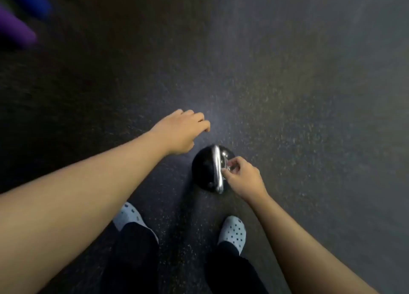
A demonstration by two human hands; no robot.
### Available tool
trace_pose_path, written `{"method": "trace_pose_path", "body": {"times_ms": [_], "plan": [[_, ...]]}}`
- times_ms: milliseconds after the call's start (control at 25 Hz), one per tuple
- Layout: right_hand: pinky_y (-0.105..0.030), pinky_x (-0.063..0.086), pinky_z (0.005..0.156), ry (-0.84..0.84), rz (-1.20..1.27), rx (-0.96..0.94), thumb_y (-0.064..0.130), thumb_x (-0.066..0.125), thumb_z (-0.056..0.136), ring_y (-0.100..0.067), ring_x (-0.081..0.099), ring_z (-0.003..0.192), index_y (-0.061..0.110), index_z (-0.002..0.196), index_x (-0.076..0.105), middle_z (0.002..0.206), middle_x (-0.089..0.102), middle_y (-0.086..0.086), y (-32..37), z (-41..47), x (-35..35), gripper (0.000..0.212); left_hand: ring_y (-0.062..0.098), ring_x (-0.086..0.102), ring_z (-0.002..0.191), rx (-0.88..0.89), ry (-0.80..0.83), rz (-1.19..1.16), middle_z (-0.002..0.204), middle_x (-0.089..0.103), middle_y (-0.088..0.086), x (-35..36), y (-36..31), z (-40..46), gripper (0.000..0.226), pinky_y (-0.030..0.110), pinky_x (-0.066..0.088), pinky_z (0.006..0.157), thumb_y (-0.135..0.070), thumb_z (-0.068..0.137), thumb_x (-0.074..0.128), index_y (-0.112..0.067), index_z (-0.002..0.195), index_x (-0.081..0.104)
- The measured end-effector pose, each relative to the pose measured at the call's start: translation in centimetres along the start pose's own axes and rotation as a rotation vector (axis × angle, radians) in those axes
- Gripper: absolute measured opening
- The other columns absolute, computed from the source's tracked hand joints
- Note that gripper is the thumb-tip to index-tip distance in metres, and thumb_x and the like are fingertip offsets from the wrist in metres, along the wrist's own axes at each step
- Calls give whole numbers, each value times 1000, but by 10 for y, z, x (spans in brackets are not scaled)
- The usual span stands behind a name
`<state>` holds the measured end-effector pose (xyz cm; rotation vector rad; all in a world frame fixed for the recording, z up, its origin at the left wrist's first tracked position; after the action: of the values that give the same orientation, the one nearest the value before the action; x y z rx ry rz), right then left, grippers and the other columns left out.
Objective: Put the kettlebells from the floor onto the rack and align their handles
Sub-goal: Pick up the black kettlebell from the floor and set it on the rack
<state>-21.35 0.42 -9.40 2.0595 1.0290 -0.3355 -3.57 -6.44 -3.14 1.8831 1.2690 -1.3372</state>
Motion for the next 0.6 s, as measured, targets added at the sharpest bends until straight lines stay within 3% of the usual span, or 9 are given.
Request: {"method": "trace_pose_path", "body": {"times_ms": [80, 160, 280, 360, 440, 480, 520, 600], "plan": [[-34, 47, 84, -8, -15, 85, 45, 67, 84, -27, 60, 105, 18, 119, 58, 108, 66, -6, -36, 36, 39, 46, 25, 47, 115, 91, 73, 49, 132, 47, 1, 51, -6, 42, 64, 41, 40, 93, -19, 81, 68, -29, 137, 39], [-38, 49, 86, 22, -20, 164, 53, 68, 81, -29, 58, 108, 13, 120, 57, 114, 62, -9, -60, 62, 78, 57, 27, 44, 121, 177, 175, 110, 140, 41, 3, 109, -14, 69, 71, 43, 41, 95, -18, 81, 68, -31, 142, 34], [-31, 41, 56, 59, 42, 234, 51, 70, 79, -22, 60, 77, 18, 75, 56, 81, 65, -1, -80, 81, 109, 36, 29, 32, 134, 270, 246, 175, 154, 28, 4, 165, -27, 95, 68, 47, 38, 103, -25, 83, 68, -32, 143, 35], [-30, 42, 55, 90, 125, 255, 42, 70, 80, -18, 60, 63, 20, 62, 53, 66, 71, 0, -80, 89, 116, 33, 28, 35, 134, 335, 198, 133, 143, 44, 5, 178, -36, 107, 48, 46, 38, 104, -21, 85, 64, -24, 130, 49], [-30, 46, 59, 109, 169, 255, 32, 70, 81, -17, 57, 57, 19, 62, 53, 65, 73, -3, -74, 84, 117, 28, 27, 52, 112, 384, 194, 25, 112, 59, 5, 175, -39, 105, 22, 43, 45, 94, -13, 83, 62, -21, 103, 57], [-29, 45, 57, 102, 144, 245, 28, 69, 80, -17, 56, 56, 20, 63, 52, 66, 72, -4, -67, 78, 112, 25, 24, 56, 94, 362, 211, -43, 100, 59, 3, 171, -32, 99, 15, 41, 48, 82, -13, 81, 63, -22, 91, 55], [-26, 43, 53, 90, 91, 216, 26, 69, 79, -16, 54, 55, 21, 64, 51, 65, 68, -4, -57, 72, 105, 24, 21, 55, 79, 306, 237, -117, 92, 57, 1, 167, -20, 91, 14, 36, 46, 69, -14, 79, 63, -23, 83, 54], [-25, 37, 46, 80, -90, 81, 25, 69, 76, -12, 53, 54, 23, 64, 51, 62, 61, 2, -26, 67, 89, 22, 16, 53, 70, 209, 289, -315, 83, 55, -5, 163, 5, 58, 12, 31, 37, 58, -20, 78, 64, -25, 78, 53]]}}
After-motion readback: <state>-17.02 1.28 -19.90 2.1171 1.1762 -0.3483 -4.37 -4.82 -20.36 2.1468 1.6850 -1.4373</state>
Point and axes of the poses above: each hand's wrist, its own z-axis towards the middle knuckle, its own x-axis out of the palm, y = z × x, the point moved 8 cm from there along z, towards the middle knuckle
